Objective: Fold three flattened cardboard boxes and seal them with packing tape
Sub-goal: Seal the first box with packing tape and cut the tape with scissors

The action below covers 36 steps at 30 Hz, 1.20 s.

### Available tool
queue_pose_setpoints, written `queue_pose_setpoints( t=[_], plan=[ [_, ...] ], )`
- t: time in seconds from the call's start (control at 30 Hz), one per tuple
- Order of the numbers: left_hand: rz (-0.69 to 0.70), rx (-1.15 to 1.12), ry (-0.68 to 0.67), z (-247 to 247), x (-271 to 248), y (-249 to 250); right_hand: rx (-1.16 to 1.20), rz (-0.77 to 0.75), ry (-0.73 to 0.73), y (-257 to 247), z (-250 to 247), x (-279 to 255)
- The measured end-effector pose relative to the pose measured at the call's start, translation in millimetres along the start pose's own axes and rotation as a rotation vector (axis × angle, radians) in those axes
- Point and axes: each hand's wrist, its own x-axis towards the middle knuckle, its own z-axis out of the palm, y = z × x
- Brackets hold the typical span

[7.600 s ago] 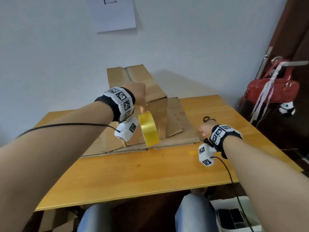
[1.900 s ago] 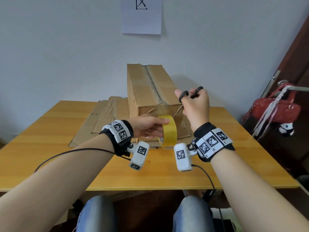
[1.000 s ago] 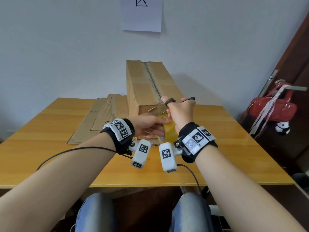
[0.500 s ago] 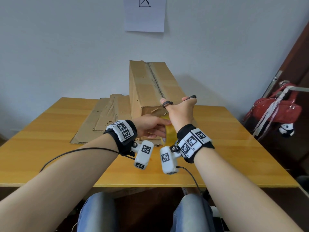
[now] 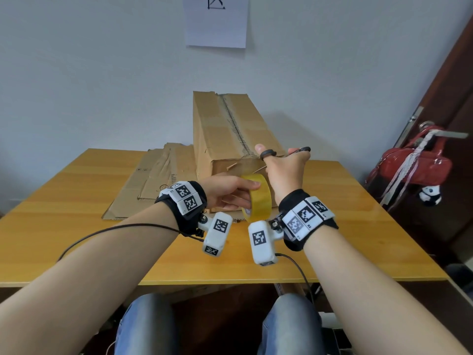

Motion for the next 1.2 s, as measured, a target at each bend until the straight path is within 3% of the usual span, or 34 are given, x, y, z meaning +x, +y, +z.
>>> queue_pose_setpoints(
  t=[0.7,0.97,1.2],
  plan=[
    [-0.013,-0.001,0.004,1,0,-2,-0.193,-0.079,-0.001,7,4,-4],
    [-0.017,-0.008,-0.017,-3,0,-1,-0.023,0.006,0.099,0,-21,5],
    [-0.013,0.010,-0.010,-2,1,-2,0.114,0.038,-0.034,-14,-11,1]
  ],
)
